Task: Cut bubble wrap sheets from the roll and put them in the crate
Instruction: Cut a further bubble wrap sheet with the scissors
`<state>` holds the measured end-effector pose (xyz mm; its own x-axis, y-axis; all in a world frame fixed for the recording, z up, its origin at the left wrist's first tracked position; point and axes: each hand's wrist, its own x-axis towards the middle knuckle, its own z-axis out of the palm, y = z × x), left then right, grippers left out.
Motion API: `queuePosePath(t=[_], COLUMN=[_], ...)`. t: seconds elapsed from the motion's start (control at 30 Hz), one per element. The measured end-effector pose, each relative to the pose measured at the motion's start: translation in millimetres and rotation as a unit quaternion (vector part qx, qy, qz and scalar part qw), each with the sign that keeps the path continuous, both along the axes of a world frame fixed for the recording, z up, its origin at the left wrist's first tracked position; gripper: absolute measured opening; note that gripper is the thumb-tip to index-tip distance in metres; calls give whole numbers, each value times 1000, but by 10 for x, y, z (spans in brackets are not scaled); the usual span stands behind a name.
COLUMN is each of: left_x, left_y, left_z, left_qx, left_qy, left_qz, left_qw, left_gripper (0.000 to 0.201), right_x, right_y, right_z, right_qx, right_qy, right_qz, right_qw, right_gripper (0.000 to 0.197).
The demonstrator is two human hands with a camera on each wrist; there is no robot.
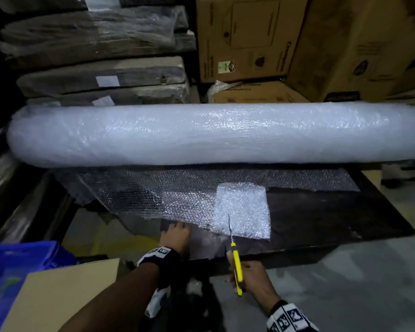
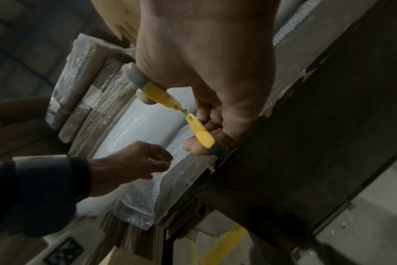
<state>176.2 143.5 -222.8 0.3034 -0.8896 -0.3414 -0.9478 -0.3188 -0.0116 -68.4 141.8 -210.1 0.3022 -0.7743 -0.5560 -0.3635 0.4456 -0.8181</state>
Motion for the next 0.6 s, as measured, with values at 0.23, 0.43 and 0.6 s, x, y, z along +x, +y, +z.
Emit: queuePosePath(t=[0.23,0.43,0.6], left_x=[273,522,618], left_y=[-303,-643,-762], left_z=[-95,-324,-448], left_qx=[-31,-87,-88], left_qy=[-36,-58,-60], left_qz=[-125,-264,-332], left_qw=[991,959,937], left_gripper=[41,36,38], right_x=[490,843,984], right_y=[186,301,341], right_z=[45,-137,-377], right_qx=[123,185,274], right_qy=[-71,-77,-58], right_qz=[-87,-169,-181], right_qw=[986,965,943], right_gripper=[66,52,72])
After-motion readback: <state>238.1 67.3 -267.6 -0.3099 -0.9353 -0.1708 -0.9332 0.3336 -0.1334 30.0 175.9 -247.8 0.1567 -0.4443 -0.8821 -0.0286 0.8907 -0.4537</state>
